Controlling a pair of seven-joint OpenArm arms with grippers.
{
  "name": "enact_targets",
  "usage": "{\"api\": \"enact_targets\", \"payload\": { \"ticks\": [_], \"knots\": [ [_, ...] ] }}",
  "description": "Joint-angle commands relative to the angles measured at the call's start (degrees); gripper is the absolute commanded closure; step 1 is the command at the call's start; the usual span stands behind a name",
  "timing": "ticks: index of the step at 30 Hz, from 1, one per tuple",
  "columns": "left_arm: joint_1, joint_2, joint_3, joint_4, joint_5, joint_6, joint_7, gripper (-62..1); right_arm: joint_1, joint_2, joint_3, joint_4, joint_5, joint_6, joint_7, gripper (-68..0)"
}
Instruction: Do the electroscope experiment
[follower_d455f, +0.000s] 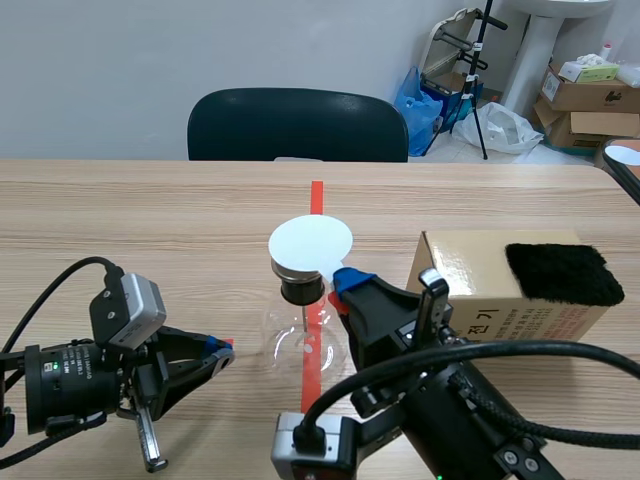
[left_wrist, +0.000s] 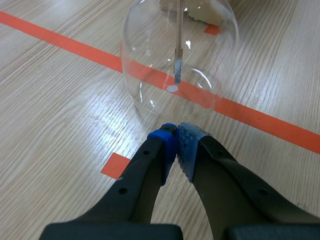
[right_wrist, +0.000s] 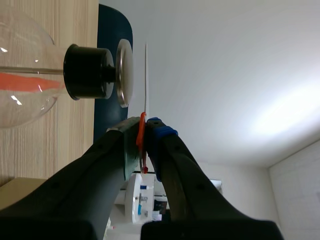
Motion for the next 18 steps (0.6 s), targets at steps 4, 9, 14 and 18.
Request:
{"api": "enact_targets", "payload": {
  "ticks": [4,9,14,18],
  "knots": [
    [-0.5,0.1,-0.2,1.2,-0.7,-0.1,-1.2,-3.2,0.7,0.5,0.3,0.5,0.0,-0.6,1.9,-1.1],
    [-0.5,0.1,-0.2,1.2,-0.7,-0.1,-1.2,-3.2,0.7,0.5,0.3,0.5,0.0,-0.6,1.9,-1.1],
    [-0.5,0.1,-0.2,1.2,-0.7,-0.1,-1.2,-3.2,0.7,0.5,0.3,0.5,0.0,-0.6,1.9,-1.0],
    [-0.5,0.1,-0.2,1.2,-0.7,-0.1,-1.2,-3.2,0.7,0.5,0.3,0.5,0.0,-0.6,1.9,-1.0]
  ]
}}
